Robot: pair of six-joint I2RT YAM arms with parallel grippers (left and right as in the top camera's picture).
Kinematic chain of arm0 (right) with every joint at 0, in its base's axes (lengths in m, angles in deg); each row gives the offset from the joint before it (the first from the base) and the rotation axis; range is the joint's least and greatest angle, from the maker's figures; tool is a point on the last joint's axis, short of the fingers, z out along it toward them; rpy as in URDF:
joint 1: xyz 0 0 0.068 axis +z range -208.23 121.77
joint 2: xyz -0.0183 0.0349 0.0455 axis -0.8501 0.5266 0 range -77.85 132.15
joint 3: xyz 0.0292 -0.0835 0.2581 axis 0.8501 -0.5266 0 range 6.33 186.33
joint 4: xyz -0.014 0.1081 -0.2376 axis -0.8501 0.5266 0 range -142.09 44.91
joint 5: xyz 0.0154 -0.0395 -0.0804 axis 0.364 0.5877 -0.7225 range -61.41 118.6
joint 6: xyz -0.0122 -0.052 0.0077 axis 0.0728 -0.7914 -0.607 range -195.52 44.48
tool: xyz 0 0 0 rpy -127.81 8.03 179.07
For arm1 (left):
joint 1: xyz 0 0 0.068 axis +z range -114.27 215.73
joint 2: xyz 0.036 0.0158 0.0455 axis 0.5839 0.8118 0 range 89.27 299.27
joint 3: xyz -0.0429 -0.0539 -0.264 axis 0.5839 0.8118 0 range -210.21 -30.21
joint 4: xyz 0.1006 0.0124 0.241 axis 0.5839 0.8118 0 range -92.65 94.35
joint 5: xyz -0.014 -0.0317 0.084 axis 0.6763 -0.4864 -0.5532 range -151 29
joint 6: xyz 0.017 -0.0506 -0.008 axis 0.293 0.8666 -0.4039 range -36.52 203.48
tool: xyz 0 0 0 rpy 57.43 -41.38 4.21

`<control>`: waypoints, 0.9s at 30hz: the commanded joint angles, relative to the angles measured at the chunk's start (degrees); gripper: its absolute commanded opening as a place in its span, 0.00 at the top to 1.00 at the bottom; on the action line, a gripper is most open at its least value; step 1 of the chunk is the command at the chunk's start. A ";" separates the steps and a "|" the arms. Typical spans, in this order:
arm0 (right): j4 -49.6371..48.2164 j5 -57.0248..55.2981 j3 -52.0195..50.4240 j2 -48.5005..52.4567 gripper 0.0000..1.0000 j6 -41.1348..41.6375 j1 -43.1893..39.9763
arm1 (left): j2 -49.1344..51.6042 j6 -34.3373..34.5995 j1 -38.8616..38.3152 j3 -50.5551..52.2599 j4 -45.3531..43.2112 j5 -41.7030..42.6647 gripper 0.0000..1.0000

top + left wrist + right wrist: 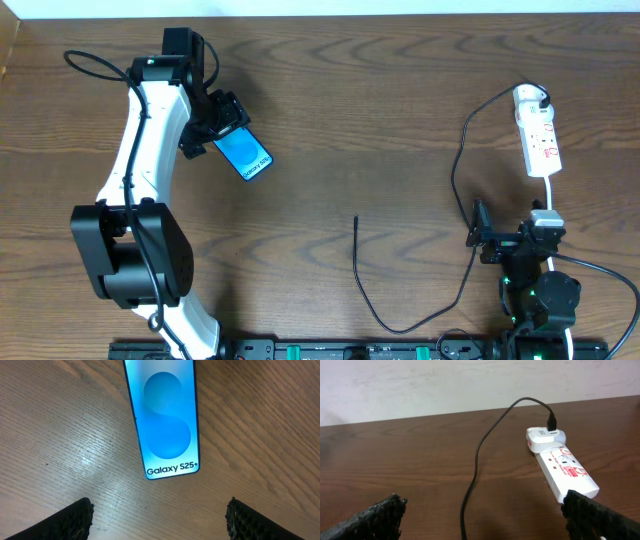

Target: Plug charger to phone and switch on socket

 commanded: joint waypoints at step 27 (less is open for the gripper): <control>0.24 -0.44 -0.07 -0.04 0.01 0.07 0.33 | 5.92 7.56 0.28 -1.55 -3.87 -0.55 0.15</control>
